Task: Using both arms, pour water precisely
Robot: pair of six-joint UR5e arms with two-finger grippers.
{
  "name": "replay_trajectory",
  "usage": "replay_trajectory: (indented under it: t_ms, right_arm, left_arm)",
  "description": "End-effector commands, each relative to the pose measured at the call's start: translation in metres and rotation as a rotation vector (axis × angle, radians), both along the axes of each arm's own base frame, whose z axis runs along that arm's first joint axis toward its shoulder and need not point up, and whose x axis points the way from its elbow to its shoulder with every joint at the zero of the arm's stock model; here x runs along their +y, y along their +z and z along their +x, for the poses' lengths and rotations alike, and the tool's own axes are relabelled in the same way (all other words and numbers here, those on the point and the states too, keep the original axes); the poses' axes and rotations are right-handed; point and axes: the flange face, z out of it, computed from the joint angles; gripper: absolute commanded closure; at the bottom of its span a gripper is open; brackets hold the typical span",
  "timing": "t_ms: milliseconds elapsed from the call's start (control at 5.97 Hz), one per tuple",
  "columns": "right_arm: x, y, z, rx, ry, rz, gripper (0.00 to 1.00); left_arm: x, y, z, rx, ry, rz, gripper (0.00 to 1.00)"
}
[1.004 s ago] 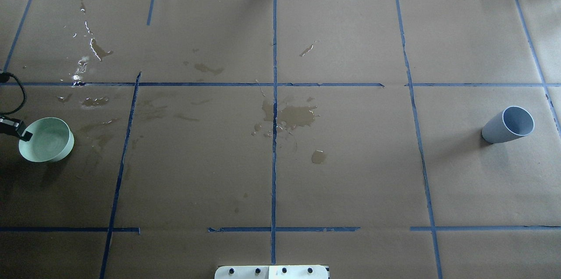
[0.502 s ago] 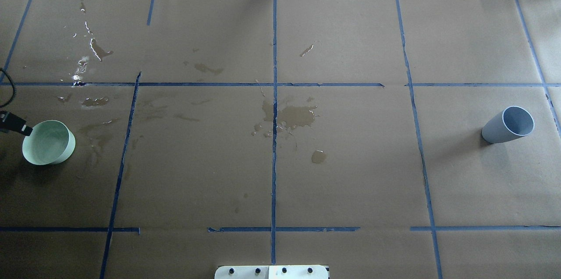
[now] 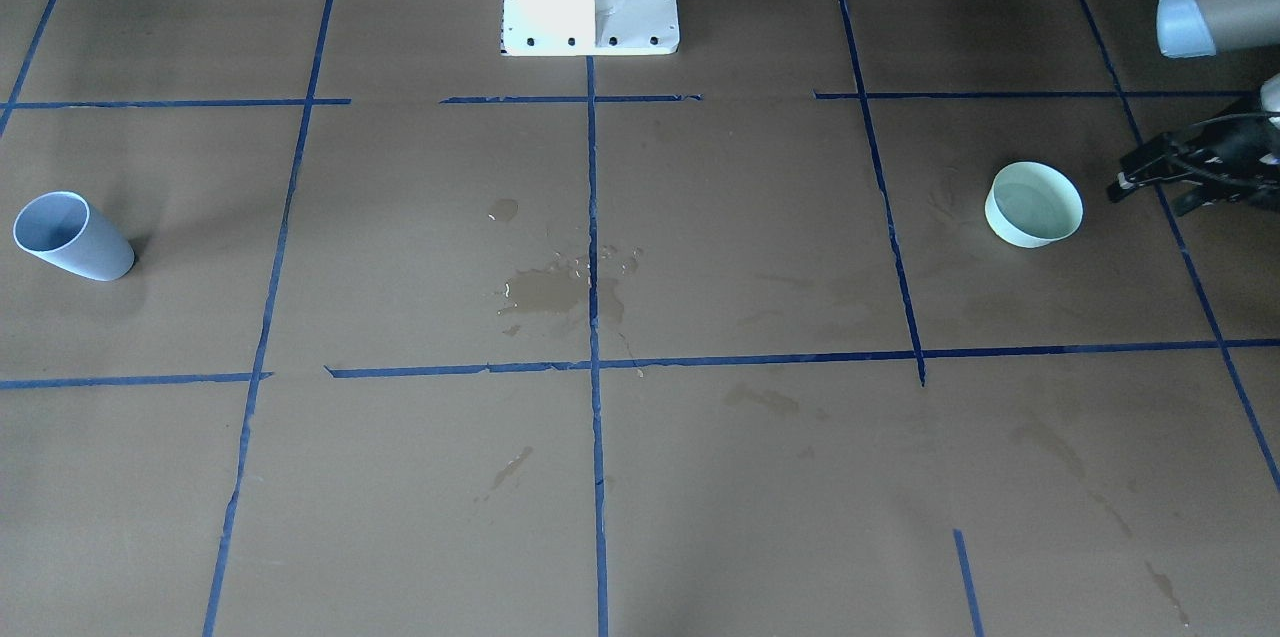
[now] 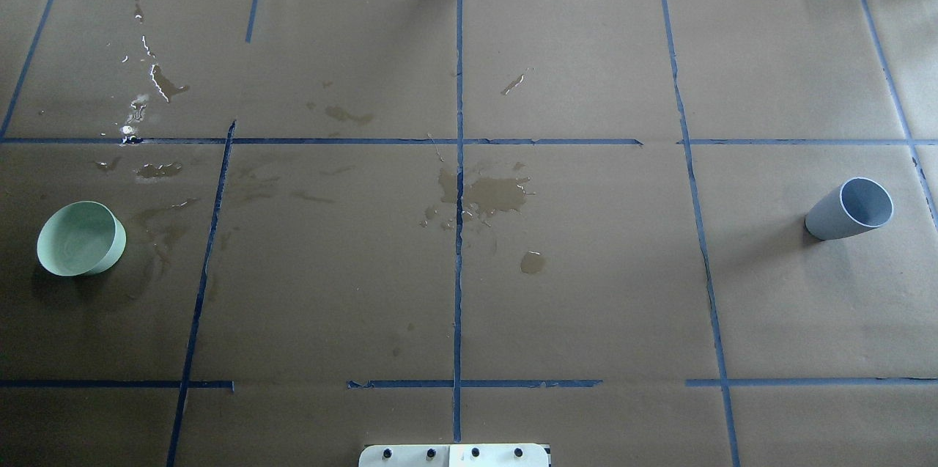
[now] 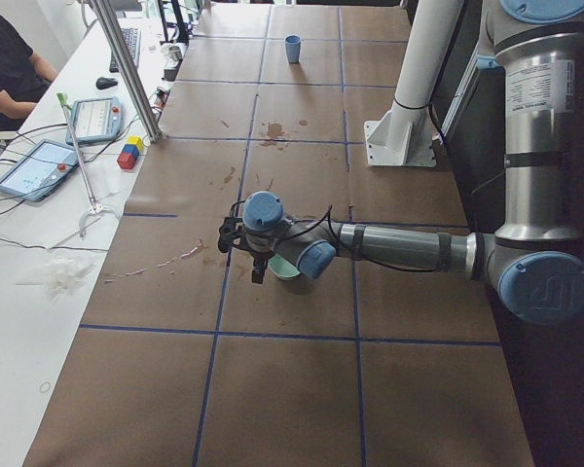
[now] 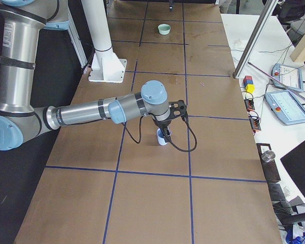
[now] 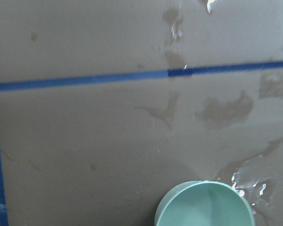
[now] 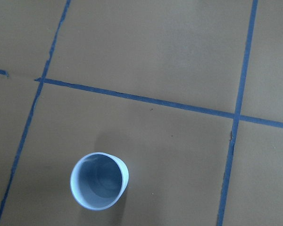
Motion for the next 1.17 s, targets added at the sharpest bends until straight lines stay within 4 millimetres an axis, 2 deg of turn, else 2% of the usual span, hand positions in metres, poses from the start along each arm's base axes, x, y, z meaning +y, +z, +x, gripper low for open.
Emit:
replay_trajectory:
  t_ms: [0,167,335,670,837,1004]
  right_arm:
    - [0.015,0.042,0.002,0.011,-0.001,-0.091,0.00]
    - [0.029,0.057,0.002,0.015,-0.002,-0.126,0.00]
    - [0.026,0.061,-0.006,0.044,-0.024,-0.124,0.00]
    - [0.027,0.079,-0.012,0.098,-0.093,-0.112,0.00]
    - [0.028,0.072,-0.003,0.055,-0.078,-0.139,0.00]
    - [0.029,0.065,-0.003,0.034,-0.084,-0.123,0.00]
  left_arm:
    - [0.010,0.009,-0.069,-0.063,-0.010,0.090,0.00]
    - [0.014,0.020,-0.109,-0.115,0.011,0.127,0.00]
    - [0.020,0.031,-0.129,-0.145,0.029,0.112,0.00]
    - [0.022,0.041,-0.127,-0.146,0.049,-0.030,0.00]
    - [0.023,0.046,-0.125,-0.175,0.058,-0.064,0.00]
    - [0.021,0.048,-0.117,-0.222,0.084,-0.068,0.00]
